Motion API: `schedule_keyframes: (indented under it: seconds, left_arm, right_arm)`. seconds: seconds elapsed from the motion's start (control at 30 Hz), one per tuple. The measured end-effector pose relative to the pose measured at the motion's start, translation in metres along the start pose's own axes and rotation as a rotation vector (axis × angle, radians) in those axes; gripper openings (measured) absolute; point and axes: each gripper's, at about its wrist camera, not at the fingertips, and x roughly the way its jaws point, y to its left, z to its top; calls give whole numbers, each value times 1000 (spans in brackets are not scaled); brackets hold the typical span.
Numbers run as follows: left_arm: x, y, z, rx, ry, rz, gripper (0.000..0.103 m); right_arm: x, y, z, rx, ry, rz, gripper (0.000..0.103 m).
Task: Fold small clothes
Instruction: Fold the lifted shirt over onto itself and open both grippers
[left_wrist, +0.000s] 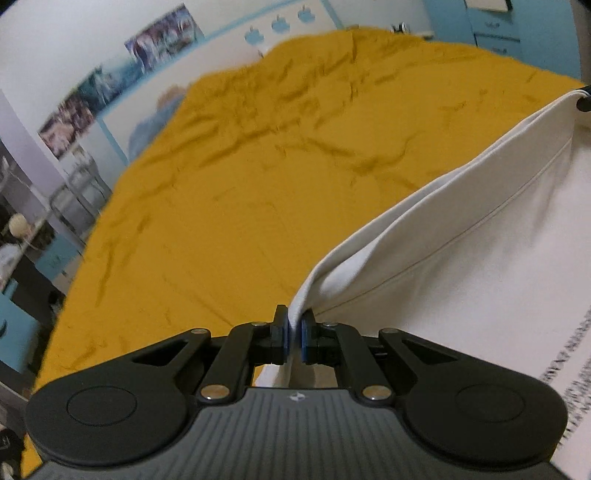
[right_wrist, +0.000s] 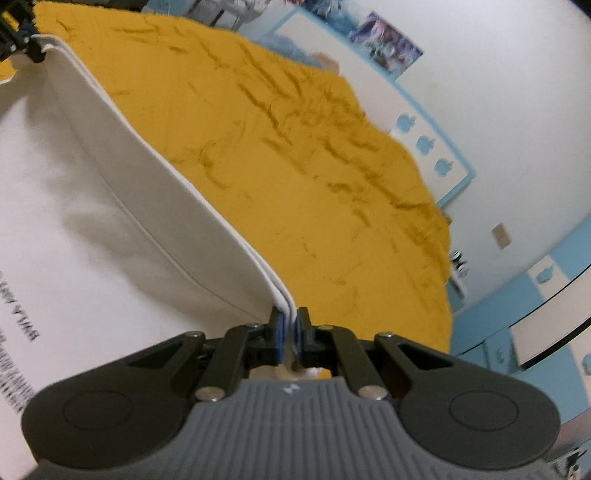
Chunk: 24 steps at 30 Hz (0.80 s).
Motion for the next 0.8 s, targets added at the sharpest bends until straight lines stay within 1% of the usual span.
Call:
schedule_keyframes:
  seconds: [0.1, 0.13, 0.17, 0.2, 0.23, 0.27, 0.3, 0.33, 0.37, 0.4, 0.43, 0.47, 0.53, 0.63, 0.67, 0.77, 0.8]
  left_arm:
    - [19, -3, -6, -14, 25, -10, 8]
    - [23, -3, -9, -20, 29, -15, 10]
    - [28, -2, -8, -24, 34, -16, 17]
    - [32, -1, -9, -29, 37, -9, 20]
    - [35, 0, -8, -35, 39, 3, 27]
    - [36, 2, -9, -48, 40, 10, 32]
    - [35, 5, -10, -72, 38, 9, 34]
    - [34, 7, -10, -91, 36, 7, 39]
    - [32, 10, -11, -109, 33, 11, 47]
    - [33, 15, -11, -127, 28, 29, 50]
    - [30, 19, -11, -140, 22, 45, 50]
    - [27, 24, -12, -158, 17, 55, 50]
    - [18, 39, -13, -212, 8, 52, 50]
    - [-1, 63, -18, -328, -12, 46, 50]
    - [-10, 70, -21, -367, -10, 29, 50]
    - [-37, 82, -32, -432, -19, -62, 50]
    - [-43, 84, -34, -437, -18, -73, 50]
  right_arm:
    - [33, 8, -2, 34, 29, 20, 0]
    - [40, 11, -2, 43, 35, 24, 0]
    - [47, 15, -4, 54, 44, 29, 0]
    - [53, 17, -4, 63, 48, 30, 0]
    - [59, 18, -5, 69, 50, 25, 0]
    - [65, 20, -4, 76, 51, 15, 3]
    - [70, 19, -2, 85, 50, 8, 8]
    - [76, 16, 0, 94, 48, 8, 13]
    - [77, 13, 1, 102, 46, 7, 17]
    - [74, 10, 0, 108, 42, -1, 30]
    - [71, 8, -1, 116, 37, -14, 42]
    - [69, 4, -3, 134, 34, -30, 45]
    - [54, -9, -9, 201, 34, -38, 49]
    - [43, -34, -17, 339, 37, -10, 51]
    - [35, -41, -22, 392, 42, 9, 50]
    - [12, -55, -41, 537, 59, 88, 43]
    - [3, -58, -49, 579, 67, 112, 38]
